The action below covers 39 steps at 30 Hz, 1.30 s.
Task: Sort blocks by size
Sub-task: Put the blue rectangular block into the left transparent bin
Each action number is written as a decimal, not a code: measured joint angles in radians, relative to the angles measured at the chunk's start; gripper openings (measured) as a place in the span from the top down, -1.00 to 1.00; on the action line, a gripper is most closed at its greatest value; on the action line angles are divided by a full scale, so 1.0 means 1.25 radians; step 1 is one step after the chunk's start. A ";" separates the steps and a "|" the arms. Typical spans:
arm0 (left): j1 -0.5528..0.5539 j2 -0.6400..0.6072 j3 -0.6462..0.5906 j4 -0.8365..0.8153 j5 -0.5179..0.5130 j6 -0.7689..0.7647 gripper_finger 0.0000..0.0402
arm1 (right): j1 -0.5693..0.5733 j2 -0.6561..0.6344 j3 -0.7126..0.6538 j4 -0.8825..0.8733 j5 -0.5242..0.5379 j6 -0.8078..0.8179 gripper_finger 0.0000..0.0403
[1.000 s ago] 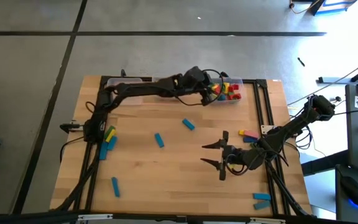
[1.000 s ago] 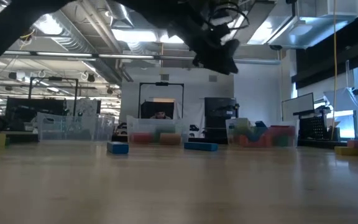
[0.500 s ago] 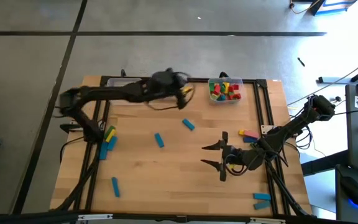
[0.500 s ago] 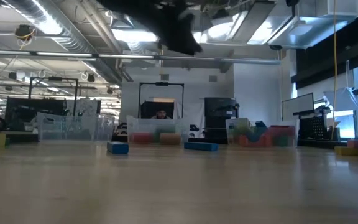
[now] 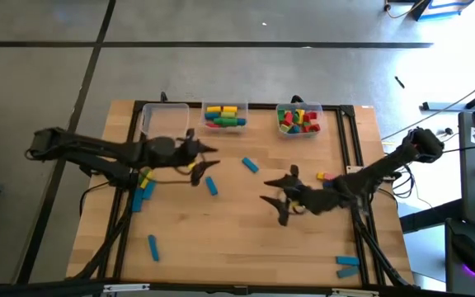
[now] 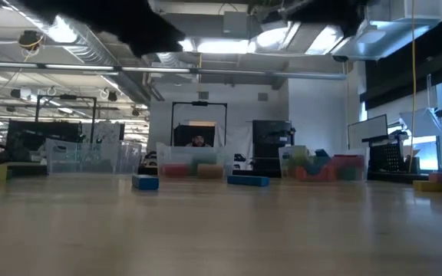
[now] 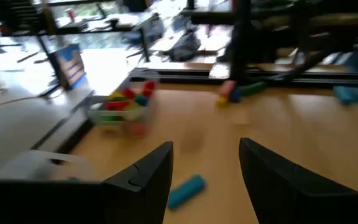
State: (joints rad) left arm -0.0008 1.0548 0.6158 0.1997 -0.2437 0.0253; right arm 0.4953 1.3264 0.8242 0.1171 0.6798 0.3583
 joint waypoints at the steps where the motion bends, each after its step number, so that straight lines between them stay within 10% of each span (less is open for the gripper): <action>1: -0.016 -0.009 -0.037 0.039 0.000 -0.011 0.11 | -0.022 0.013 0.000 -0.002 -0.020 0.010 -0.12; 15: -0.267 -0.010 -0.301 0.317 -0.002 -0.070 0.11 | -0.261 0.220 -0.001 0.010 -0.111 0.086 -0.57; 39: -0.360 0.059 -0.330 0.359 -0.108 -0.061 0.11 | -0.388 0.446 0.000 0.066 -0.161 0.130 -0.22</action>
State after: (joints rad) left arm -0.4503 1.1291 0.2039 0.6480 -0.3787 -0.0506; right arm 0.0103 1.8835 0.8246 0.1997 0.4791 0.5213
